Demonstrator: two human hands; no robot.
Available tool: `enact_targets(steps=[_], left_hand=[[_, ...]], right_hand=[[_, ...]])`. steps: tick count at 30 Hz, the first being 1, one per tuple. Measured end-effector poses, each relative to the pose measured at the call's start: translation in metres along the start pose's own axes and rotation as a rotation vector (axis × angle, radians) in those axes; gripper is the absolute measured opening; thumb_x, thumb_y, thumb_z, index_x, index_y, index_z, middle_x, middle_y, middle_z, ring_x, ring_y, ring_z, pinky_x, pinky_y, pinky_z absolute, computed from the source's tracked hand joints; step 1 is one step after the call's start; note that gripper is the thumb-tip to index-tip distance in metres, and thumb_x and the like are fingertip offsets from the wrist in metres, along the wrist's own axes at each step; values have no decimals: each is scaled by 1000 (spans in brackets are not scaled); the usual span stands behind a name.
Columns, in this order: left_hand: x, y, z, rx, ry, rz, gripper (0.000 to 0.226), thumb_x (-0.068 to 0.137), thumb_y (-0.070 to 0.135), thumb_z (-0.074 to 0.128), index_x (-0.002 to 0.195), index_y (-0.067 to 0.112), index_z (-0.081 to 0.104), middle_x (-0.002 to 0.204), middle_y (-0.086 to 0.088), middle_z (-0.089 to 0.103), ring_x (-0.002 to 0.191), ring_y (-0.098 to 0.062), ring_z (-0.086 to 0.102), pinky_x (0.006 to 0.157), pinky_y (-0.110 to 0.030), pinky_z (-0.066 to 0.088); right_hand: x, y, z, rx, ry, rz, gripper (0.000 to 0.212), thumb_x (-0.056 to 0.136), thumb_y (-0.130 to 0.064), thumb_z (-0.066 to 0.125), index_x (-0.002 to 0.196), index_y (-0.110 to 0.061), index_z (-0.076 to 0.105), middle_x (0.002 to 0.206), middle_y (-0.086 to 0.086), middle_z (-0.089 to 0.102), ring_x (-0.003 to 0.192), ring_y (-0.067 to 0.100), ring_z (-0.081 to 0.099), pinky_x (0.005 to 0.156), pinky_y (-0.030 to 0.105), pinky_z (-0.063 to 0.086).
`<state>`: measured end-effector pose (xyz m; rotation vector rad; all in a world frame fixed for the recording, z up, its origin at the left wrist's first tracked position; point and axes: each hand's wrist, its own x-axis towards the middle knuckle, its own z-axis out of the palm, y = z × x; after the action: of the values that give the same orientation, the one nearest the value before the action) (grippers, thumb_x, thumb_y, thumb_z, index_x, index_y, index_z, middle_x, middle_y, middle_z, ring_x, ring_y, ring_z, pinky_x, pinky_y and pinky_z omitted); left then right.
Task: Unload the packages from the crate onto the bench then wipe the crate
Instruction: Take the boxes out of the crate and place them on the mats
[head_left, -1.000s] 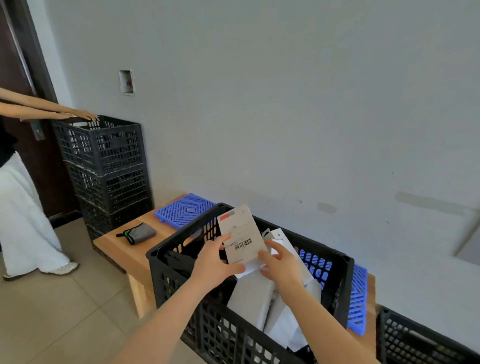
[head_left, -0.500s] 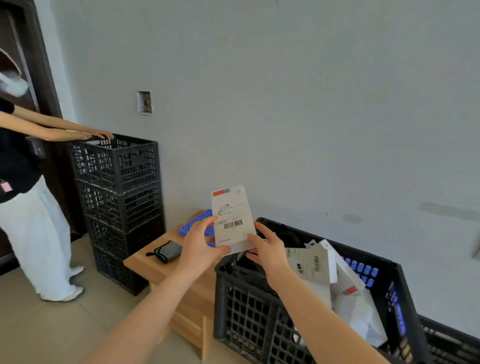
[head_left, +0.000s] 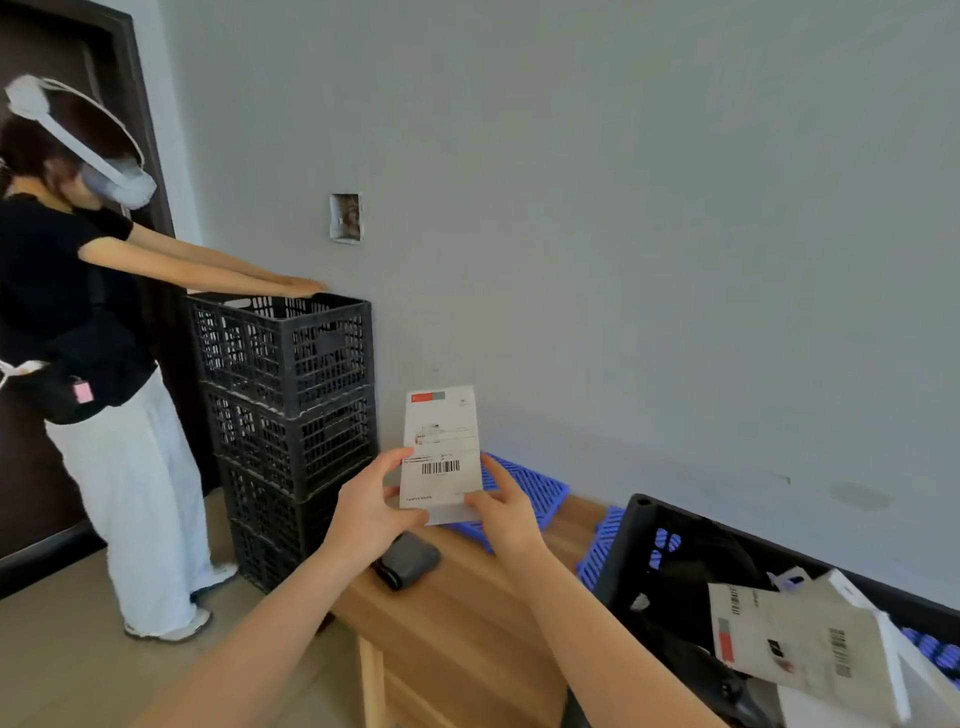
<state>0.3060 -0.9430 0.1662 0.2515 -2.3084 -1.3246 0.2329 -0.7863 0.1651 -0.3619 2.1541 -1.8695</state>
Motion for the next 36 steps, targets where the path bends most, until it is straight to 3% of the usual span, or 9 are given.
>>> enact_targets(steps=[4, 8, 11, 14, 18, 22, 27, 31, 36], left_hand=[[66, -26, -9, 72, -30, 29, 78, 71, 1, 83, 137, 25, 49, 140, 2, 54, 113, -14, 61, 74, -16, 55], [116, -46, 3, 127, -77, 57, 78, 72, 5, 83, 138, 25, 48, 140, 4, 53, 114, -10, 59, 83, -23, 56], [146, -64, 22, 134, -130, 64, 74, 73, 3, 81, 137, 23, 49, 136, 4, 55, 106, -3, 57, 75, -10, 52], [182, -86, 44, 124, -209, 79, 73, 73, 3, 81, 137, 21, 50, 131, 5, 59, 106, -2, 56, 72, -4, 48], [237, -126, 75, 83, -322, 68, 74, 72, 6, 81, 137, 21, 49, 131, 7, 59, 113, -7, 58, 90, -25, 54], [295, -175, 107, 53, -419, 84, 77, 72, 11, 82, 139, 27, 47, 131, 14, 58, 119, 0, 55, 85, -12, 49], [354, -238, 136, 50, -523, 39, 78, 72, 15, 84, 140, 25, 47, 135, 12, 53, 122, -4, 53, 95, -22, 51], [385, -285, 159, 97, -585, -1, 77, 75, 9, 82, 141, 23, 45, 134, 12, 49, 122, -3, 49, 84, -5, 45], [410, -327, 187, 165, -666, -13, 74, 76, 8, 79, 140, 22, 46, 134, 11, 49, 122, -8, 51, 87, -3, 41]], right_hand=[[57, -3, 22, 26, 7, 46, 58, 95, -7, 50, 146, -29, 34, 125, 7, 60, 113, 19, 57, 49, 10, 45], [105, 8, 27, -27, 66, 78, 55, 97, -11, 47, 146, -32, 32, 126, 2, 61, 104, 13, 57, 51, 11, 44], [136, 25, 25, -77, 116, 100, 56, 97, -14, 47, 146, -35, 32, 118, -3, 64, 102, 11, 59, 66, 17, 47], [168, 41, 21, -108, 173, 148, 57, 97, -13, 46, 146, -36, 30, 108, -5, 65, 91, 15, 62, 71, 26, 49], [216, 64, 17, -114, 243, 223, 58, 97, -10, 44, 147, -37, 29, 97, -13, 62, 63, 13, 53, 54, 25, 44], [277, 94, 21, -144, 334, 302, 59, 96, -10, 45, 147, -36, 28, 116, -4, 64, 44, 5, 38, 43, 19, 36], [342, 126, 37, -131, 385, 429, 59, 95, -8, 47, 147, -33, 30, 116, -5, 62, 63, 7, 55, 51, 20, 44], [384, 156, 48, -112, 408, 525, 60, 95, -5, 47, 147, -31, 31, 113, -4, 61, 59, 9, 50, 44, 17, 39], [417, 189, 57, -117, 439, 611, 60, 95, -6, 45, 146, -33, 30, 106, -10, 56, 69, 12, 57, 47, 17, 41]])
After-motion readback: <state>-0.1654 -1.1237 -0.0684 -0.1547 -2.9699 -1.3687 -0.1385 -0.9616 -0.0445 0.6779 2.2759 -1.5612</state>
